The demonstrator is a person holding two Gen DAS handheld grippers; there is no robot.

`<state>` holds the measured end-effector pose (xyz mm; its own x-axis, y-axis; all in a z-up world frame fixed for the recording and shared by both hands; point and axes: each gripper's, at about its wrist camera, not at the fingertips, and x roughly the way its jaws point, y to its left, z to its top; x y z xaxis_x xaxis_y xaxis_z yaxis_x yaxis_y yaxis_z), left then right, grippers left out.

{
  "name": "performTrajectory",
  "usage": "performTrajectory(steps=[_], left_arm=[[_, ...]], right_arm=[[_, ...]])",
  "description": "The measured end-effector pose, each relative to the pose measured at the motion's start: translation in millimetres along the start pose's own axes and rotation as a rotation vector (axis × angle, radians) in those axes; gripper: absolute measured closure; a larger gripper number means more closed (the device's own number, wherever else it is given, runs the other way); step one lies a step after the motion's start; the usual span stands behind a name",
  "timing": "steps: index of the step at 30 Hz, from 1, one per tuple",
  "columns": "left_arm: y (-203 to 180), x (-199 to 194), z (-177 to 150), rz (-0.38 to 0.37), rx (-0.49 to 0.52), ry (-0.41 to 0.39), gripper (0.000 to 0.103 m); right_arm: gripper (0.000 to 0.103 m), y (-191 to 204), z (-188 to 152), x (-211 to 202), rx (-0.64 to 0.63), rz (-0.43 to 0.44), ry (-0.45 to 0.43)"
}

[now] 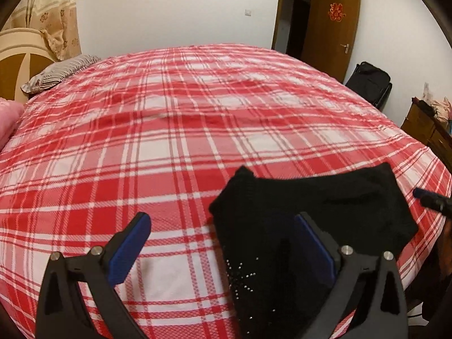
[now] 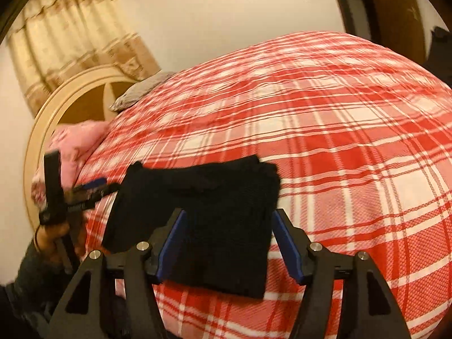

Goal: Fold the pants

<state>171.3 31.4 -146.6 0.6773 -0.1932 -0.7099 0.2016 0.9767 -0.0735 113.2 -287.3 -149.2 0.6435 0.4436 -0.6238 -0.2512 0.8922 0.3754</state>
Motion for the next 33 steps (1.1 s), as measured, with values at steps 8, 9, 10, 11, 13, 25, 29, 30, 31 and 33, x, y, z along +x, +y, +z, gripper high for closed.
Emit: performTrajectory(steps=[8,9,10,11,13,25,29,30,31,33], left_arm=[[-13.5,17.7,-14.3,-0.064,-0.002,0.065,0.0],[-15.0,19.4,-15.6,-0.064,0.001,0.07,0.0],[-16.4,21.5,-16.9,-0.067,0.003,0.074,0.0],[-17.1,23.7,-17.9,-0.071,0.002,0.078,0.0],[-17.0,28.4,-20.1,-0.079,-0.007,0.084,0.0],[-20.1,26.4,-19.3,-0.177,-0.001,0.075,0.025],[-17.1,26.7,-20.1,-0.2,-0.011,0.072,0.031],[-14.6,26.6,-20.1,-0.207,-0.023,0.071,0.037],[-11.3,25.7,-19.6,-0.22,-0.037,0.068,0.048],[-3.8,23.7,-18.7,-0.264,-0.072,0.064,0.063]], right_arm=[[0.038,-32.2,0.5,34.0,0.127,-0.01,0.068],[0.038,-34.3,-0.9,38.4,0.129,-0.015,0.082],[0.038,-34.2,-2.6,39.5,0.129,-0.017,0.085],[0.038,-34.7,-3.2,40.6,0.127,-0.018,0.082],[0.038,-35.4,-2.3,42.9,0.127,-0.019,0.082],[0.039,-26.9,2.1,60.5,0.126,0.035,0.108],[0.057,-20.2,3.4,61.7,0.1,0.028,0.094],[0.072,-20.1,3.5,60.6,0.103,0.05,0.093],[0.073,-19.9,3.5,58.3,0.114,0.09,0.092],[0.074,-14.7,4.6,53.4,0.098,0.101,0.084]])
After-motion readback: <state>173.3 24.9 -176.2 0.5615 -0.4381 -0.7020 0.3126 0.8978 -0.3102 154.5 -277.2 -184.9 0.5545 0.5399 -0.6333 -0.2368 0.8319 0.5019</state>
